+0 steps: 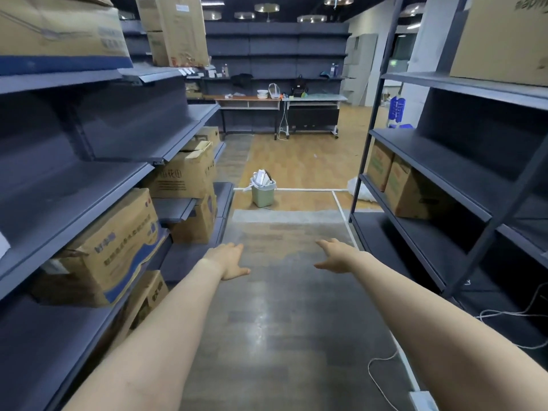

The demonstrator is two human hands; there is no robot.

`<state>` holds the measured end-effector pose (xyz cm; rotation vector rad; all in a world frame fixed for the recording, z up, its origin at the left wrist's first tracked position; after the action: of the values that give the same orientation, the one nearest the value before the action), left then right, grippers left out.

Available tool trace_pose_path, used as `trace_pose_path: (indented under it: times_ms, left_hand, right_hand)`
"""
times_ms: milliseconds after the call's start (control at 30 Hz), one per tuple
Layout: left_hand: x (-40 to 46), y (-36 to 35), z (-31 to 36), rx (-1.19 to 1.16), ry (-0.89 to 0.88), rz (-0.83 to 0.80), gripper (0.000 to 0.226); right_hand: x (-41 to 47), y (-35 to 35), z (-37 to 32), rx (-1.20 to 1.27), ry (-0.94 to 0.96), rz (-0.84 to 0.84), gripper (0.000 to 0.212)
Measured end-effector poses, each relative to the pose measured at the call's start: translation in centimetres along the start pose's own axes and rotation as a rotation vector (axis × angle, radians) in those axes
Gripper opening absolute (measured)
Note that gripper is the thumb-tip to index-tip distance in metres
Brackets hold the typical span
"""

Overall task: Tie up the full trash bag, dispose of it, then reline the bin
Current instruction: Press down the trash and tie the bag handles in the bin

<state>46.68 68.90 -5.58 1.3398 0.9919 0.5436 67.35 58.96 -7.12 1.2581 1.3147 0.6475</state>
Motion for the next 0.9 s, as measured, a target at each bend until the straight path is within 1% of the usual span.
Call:
trace_pose_path:
  times_ms: [167, 267, 467, 567, 633, 900]
  left_hand:
    - [8.4, 0.8, 2.5, 0.018, -0.031, -0.035, 0.071]
    - [13.9, 2.2, 3.6, 0.016, -0.015, -0.028, 0.070]
    - [24.7, 6.7, 6.6, -0.052, 0.036, -0.019, 0.069]
    - [29.3, 8.9, 9.0, -0.105, 0.027, 0.015, 0.071]
    - [32.0, 9.5, 10.2, -0.112, 0.016, 0.010, 0.071]
    - [42.4, 10.1, 10.8, -0.062, 0.055, -0.060, 0.067]
  right_hand:
    - [7.0, 1.7, 4.7, 0.009, -0.026, -0.043, 0.075]
    - [12.1, 3.9, 7.9, 0.001, -0.029, -0.048, 0.076]
    - [21.8, 9.9, 13.2, -0.006, 0.034, -0.023, 0.074]
    - [25.7, 12.3, 16.5, -0.019, 0.020, -0.029, 0.074]
    - [28.0, 13.3, 18.5, -0.027, 0.012, -0.040, 0.074]
    - [37.8, 15.9, 23.1, -0.016, 0.013, -0.085, 0.072]
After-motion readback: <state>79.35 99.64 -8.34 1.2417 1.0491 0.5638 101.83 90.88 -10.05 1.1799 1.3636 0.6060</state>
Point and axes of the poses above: each hand's wrist, its own x-axis towards the middle knuckle, its own y-axis out of the back of the hand, z = x × y, the point moved 10 cm from there along x, towards the middle knuckle, and after that the axes turned 8 degrees about y, right-handed, at the moved point
